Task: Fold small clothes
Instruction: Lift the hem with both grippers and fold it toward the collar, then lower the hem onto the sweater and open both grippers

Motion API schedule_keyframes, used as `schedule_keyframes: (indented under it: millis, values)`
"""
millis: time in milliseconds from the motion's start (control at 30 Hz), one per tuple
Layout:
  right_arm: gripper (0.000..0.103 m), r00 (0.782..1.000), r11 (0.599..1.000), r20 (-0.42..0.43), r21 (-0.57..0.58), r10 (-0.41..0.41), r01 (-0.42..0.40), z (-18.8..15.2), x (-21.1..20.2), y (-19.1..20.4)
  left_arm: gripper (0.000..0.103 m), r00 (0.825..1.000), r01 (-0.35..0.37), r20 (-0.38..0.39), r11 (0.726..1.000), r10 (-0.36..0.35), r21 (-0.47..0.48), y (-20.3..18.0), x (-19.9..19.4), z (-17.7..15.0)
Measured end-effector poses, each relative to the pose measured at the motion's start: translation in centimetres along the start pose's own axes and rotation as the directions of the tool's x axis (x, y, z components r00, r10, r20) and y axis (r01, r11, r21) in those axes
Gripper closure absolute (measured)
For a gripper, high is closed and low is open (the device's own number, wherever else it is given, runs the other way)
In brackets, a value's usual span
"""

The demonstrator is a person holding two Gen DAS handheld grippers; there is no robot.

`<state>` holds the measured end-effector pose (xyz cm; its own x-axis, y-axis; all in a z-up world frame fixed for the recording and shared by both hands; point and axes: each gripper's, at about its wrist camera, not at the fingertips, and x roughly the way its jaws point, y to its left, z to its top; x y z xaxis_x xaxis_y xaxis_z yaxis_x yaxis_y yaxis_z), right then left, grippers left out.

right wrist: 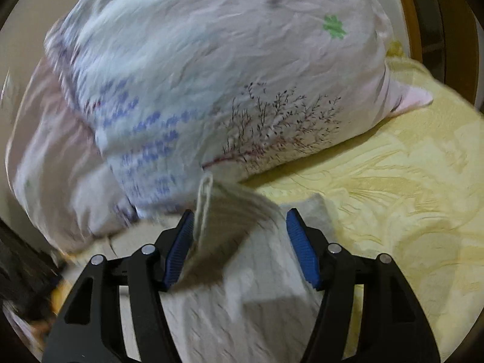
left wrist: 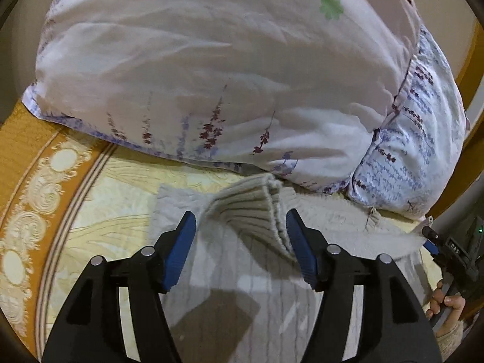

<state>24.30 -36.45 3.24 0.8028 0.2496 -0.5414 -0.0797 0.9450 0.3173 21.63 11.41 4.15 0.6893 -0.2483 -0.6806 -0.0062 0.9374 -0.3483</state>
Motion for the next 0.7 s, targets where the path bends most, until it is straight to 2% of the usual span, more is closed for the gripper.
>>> schedule_keyframes:
  millis: [100, 200, 267, 300, 400, 533, 600, 700]
  values:
    - [0.054, 0.999, 0.999, -0.021, -0.042, -0.024, 0.023, -1.0, -0.7, -0.5, 0.04, 1.0, -0.003, -0.012, 1.0, 0.003, 0.013, 0.9, -0.6, -0.8]
    - [0.057, 0.997, 0.993, -0.035, -0.094, -0.073, 0.07, -2.5, -1.2, -0.8, 0.041, 0.999, -0.021, -0.027, 0.999, 0.022, 0.046, 1.3, -0.9, -2.1]
    - [0.059, 0.993, 0.989, -0.056, -0.117, -0.1, 0.093, -2.8, -0.7, -1.0, 0.042, 0.998, -0.042, -0.034, 0.995, 0.045, 0.086, 0.8, -0.4, -2.7]
    - [0.064, 0.992, 0.988, -0.072, -0.117, -0.108, 0.099, -2.7, -0.1, -0.8, 0.046, 0.998, -0.044, -0.045, 0.993, 0.049, 0.105, 0.2, 0.1, -2.7]
    - [0.066, 0.993, 0.988, -0.062, -0.126, -0.102, 0.094, -1.9, 0.3, 1.0, 0.046, 0.998, -0.016, -0.052, 0.993, 0.022, 0.114, -1.0, 0.3, -2.1]
    - [0.069, 0.996, 0.99, -0.083, -0.137, -0.032, 0.02, -1.5, 1.0, 2.6, 0.046, 0.995, 0.086, -0.065, 0.994, -0.081, 0.074, -2.4, 0.8, -0.9]
    - [0.073, 0.993, 0.995, -0.113, -0.089, 0.026, -0.036, -0.9, 1.7, 2.5, 0.046, 0.99, 0.126, -0.077, 0.991, -0.122, 0.049, -3.0, 1.5, -0.3]
    - [0.071, 0.989, 0.992, -0.071, 0.008, 0.129, -0.129, 0.7, 2.5, 2.1, 0.046, 0.981, 0.18, -0.062, 0.983, -0.182, -0.031, -3.4, 2.7, 1.1]
